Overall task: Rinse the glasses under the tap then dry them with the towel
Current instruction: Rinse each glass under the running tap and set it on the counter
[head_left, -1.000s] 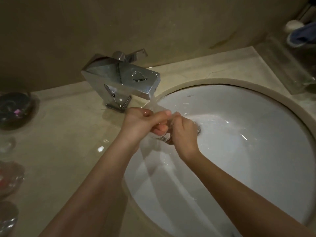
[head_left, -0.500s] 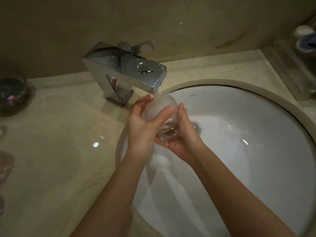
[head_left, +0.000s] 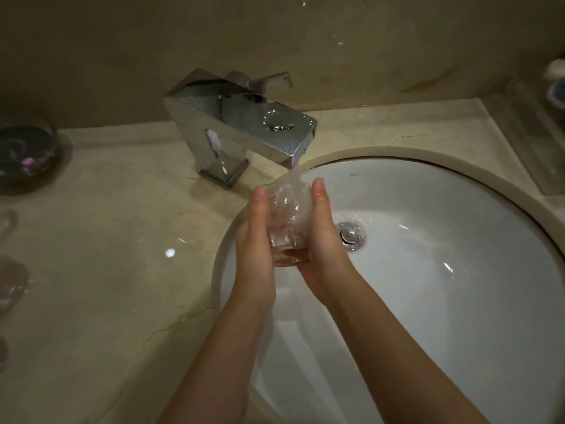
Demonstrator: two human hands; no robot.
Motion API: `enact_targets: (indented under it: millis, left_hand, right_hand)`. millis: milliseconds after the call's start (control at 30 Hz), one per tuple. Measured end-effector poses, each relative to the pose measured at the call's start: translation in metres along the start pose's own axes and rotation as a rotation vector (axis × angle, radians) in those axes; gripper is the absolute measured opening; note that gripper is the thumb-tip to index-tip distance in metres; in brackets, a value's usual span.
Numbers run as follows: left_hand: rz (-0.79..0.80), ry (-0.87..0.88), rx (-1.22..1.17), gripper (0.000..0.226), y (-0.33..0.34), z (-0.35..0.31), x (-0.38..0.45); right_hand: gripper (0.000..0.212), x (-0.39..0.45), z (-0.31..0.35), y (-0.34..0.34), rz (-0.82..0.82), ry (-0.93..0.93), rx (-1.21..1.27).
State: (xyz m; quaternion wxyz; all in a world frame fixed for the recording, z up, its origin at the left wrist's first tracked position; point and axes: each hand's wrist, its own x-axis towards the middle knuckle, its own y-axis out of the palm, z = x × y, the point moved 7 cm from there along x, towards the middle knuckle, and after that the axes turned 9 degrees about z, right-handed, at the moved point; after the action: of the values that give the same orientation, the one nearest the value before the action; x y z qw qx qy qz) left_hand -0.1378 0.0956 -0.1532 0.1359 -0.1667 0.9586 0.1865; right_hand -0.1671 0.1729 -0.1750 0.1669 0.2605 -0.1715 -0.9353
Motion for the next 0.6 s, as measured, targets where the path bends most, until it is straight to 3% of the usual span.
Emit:
enact_targets:
  millis: [100,267,433,500,600]
  left_hand:
    - [0.005,0.004,0.036,0.063,0.000,0.002,-0.001]
    - [0.024,-0.018,0.024,0.051,0.001,0.002,0.002]
    - [0.047,0.051,0.086,0.068,0.003,0.001,-0.004]
    - [0.040,0.028,0.063,0.067,0.003,0.002,-0.003]
    - [0.032,-0.009,-0.014,0.064,0.000,0.005,-0.001]
  right_hand:
    - [0.083,-0.011,0.009,0.000,-0.090,-0.070,-0.302]
    - [0.077,-0.013,0.002,-0.002,-0.094,0.001,-0.047]
    - [0.092,-0.009,0.000,-0.002,-0.125,-0.037,-0.262]
    - [0.083,-0.010,0.000,-0.008,-0.168,-0.037,-0.239]
    - [0.095,-0.008,-0.003,-0.012,-0.211,0.003,-0.215]
